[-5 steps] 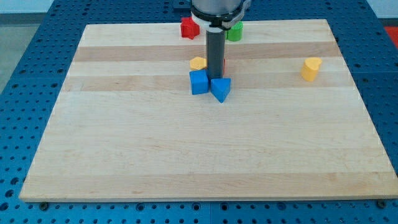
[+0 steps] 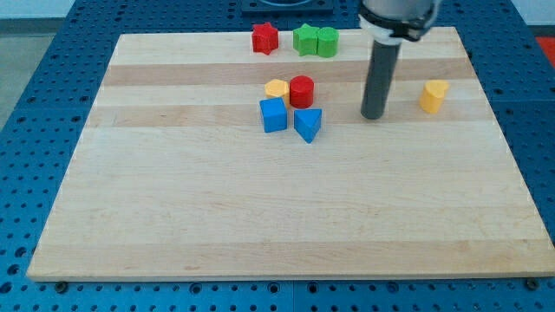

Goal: Point arm at the bottom of blue triangle

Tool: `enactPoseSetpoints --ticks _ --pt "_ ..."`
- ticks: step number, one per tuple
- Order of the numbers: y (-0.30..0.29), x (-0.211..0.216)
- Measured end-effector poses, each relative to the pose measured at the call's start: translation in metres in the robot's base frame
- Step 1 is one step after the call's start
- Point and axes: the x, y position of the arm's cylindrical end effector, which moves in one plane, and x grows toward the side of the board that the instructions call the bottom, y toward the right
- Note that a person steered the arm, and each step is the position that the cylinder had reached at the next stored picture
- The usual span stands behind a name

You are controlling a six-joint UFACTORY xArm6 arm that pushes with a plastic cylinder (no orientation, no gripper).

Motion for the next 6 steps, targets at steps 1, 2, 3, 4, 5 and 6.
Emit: enactPoseSetpoints --ticks 1,2,3,4,5,6 --pt "0.0 0.036" --pt "-0.038 0.056" --pt "-0.069 0.057" --pt "-0.086 0.057" --pt "-0.097 0.055" --pt "-0.105 0.048"
